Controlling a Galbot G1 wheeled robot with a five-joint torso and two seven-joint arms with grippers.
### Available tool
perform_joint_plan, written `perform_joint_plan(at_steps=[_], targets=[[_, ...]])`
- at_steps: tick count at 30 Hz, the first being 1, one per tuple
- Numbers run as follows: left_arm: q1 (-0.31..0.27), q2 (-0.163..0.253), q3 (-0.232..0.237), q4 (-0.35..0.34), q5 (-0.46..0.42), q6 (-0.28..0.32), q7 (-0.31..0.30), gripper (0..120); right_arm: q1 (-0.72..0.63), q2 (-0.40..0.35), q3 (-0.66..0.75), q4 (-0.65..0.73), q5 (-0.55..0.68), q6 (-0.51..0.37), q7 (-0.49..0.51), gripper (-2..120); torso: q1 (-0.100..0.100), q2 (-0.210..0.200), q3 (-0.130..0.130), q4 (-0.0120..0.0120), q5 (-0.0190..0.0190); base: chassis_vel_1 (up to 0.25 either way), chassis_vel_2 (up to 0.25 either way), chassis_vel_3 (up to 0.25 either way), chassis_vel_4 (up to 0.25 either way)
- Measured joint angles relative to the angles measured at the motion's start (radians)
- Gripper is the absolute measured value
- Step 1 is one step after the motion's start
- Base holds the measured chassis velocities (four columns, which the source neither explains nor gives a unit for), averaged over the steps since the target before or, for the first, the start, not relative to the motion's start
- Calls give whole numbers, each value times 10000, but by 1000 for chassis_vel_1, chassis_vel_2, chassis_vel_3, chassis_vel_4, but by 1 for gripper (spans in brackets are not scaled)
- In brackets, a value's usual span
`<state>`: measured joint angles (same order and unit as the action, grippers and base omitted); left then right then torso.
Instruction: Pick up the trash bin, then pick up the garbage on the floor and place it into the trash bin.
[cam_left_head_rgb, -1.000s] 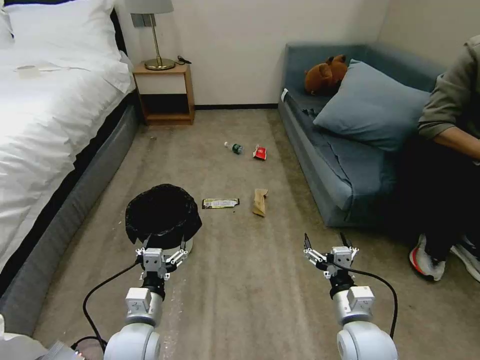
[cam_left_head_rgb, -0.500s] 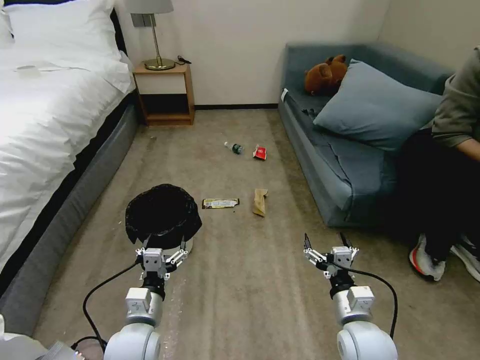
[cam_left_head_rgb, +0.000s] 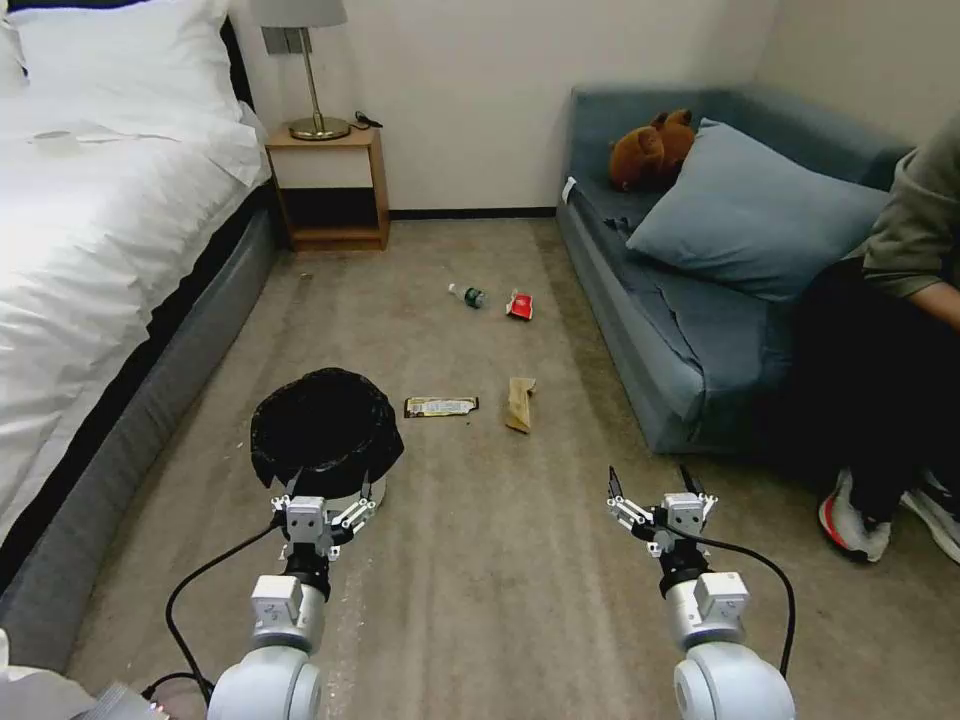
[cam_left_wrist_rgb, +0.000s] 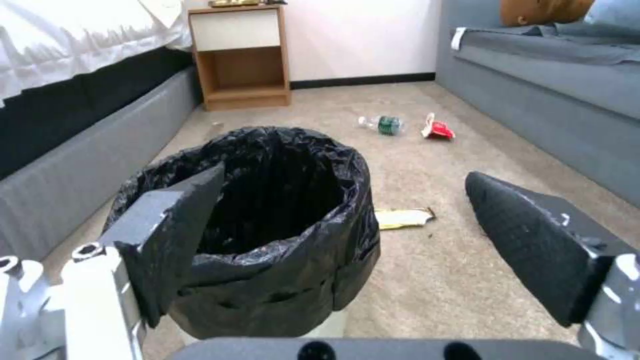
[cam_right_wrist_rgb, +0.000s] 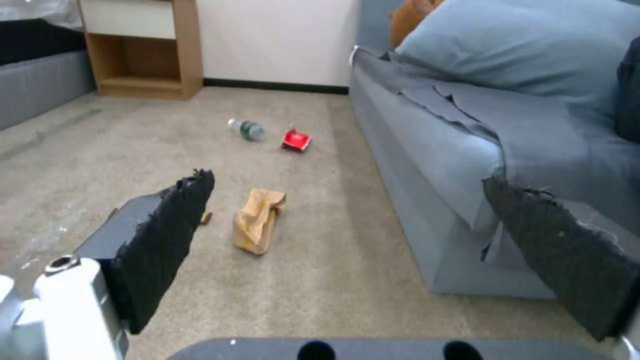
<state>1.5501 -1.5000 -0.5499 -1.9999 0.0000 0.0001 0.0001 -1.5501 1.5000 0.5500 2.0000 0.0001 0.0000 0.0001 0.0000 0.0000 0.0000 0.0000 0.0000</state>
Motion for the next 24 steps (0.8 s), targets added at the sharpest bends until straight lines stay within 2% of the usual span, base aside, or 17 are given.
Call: perform_joint_plan(at_steps=[7, 9, 11, 13, 15, 16, 17, 18, 19, 21, 22, 23, 24], targets=[[-19, 0, -2, 2, 0, 0, 0, 97, 21, -3, 6, -12, 7, 0, -8, 100, 0, 0, 0, 0, 0, 0, 0, 0, 0], [-230, 9, -47, 110, -9, 47, -9, 97, 218, -45, 111, -125, 100, 28, -135, 100, 0, 0, 0, 0, 1, 0, 0, 0, 0], [-1004, 56, -244, 484, -45, 265, -119, 98, 1040, -258, 605, -567, 500, 232, -627, 100, 0, 0, 0, 0, 0, 0, 0, 0, 0], [-1168, 66, -284, 565, -54, 317, -141, 98, 1176, -292, 687, -645, 568, 264, -707, 100, 0, 0, 0, 0, 1, 0, 0, 0, 0], [-2219, 126, -540, 1076, -111, 615, -289, 98, 2289, -574, 1354, -1261, 1115, 544, -1393, 100, 0, -2, 2, 0, 1, 0, 0, 0, 0], [-2219, 126, -540, 1076, -111, 615, -289, 98, 2289, -574, 1354, -1261, 1115, 544, -1393, 100, 0, -2, 2, 0, 1, 0, 0, 0, 0], [-2494, 142, -610, 1212, -124, 698, -329, 98, 2535, -632, 1501, -1400, 1240, 604, -1543, 100, 1, -2, 2, 0, 1, 0, 0, 0, 0], [-3099, 180, -760, 1512, -156, 872, -413, 98, 3197, -802, 1894, -1762, 1567, 769, -1948, 100, 0, -2, 2, 1, 1, 0, 0, 0, 0], [-3099, 180, -760, 1512, -156, 872, -413, 98, 3197, -802, 1894, -1762, 1567, 769, -1948, 100, 0, -2, 2, 1, 1, 0, 0, 0, 0], [-3825, 232, -933, 1855, -199, 1122, -511, 98, 3681, -919, 2011, -1878, 1778, 671, -1995, 100, 0, -2, 2, 1, -6, 0, 0, 0, 0], [-3825, 232, -933, 1855, -199, 1122, -511, 98, 3681, -919, 2011, -1878, 1778, 671, -1995, 100, 0, -2, 2, 1, -6, 0, 0, 0, 0], [-4030, 309, -885, 1734, -245, 1446, -457, 98, 3679, -927, 1894, -1855, 1788, 586, -1911, 100, 1, -3, 3, -1, -4, 0, 0, 0, 0], [-4018, 331, -780, 1227, -275, 1722, -437, 98, 3616, -928, 1790, -1851, 1790, 517, -1807, 100, 1, -3, 3, -2, 6, 0, 0, 0, 0]])
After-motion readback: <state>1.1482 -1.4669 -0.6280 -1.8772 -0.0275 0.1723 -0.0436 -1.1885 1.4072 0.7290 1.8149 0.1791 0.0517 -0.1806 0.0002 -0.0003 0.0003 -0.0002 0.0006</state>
